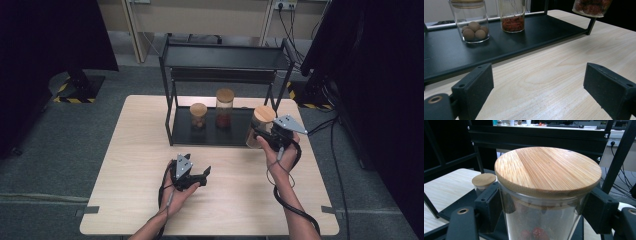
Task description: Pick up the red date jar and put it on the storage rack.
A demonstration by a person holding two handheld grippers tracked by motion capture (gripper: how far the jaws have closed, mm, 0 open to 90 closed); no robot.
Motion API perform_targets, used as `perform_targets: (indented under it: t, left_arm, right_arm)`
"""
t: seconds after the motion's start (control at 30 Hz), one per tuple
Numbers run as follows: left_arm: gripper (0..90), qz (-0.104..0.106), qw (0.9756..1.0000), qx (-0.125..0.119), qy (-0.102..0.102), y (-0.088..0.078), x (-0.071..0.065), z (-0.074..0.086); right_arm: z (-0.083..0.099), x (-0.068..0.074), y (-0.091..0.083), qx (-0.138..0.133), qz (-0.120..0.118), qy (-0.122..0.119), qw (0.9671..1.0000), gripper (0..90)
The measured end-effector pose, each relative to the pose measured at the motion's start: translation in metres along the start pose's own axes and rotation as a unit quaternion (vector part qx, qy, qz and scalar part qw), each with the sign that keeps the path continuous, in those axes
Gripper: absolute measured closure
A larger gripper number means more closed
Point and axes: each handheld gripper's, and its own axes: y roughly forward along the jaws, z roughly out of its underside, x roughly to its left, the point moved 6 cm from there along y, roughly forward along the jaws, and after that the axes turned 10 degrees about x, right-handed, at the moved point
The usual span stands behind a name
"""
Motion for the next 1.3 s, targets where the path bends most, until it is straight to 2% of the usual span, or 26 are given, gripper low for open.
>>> perform_targets:
  t: [0.63, 1.3]
  left_arm:
    - [8.7, 0.000, 1.0000, 0.000, 0.000, 0.000, 0.000, 0.000]
    - [8.7, 0.000, 1.0000, 0.000, 0.002, 0.000, 0.000, 0.000]
  right_arm:
    - [-0.010, -0.002, 0.018, 0.006, 0.005, 0.002, 1.0000, 25.4]
    - [-0.011, -0.018, 0.040, 0.024, 0.024, 0.015, 0.9993, 25.4]
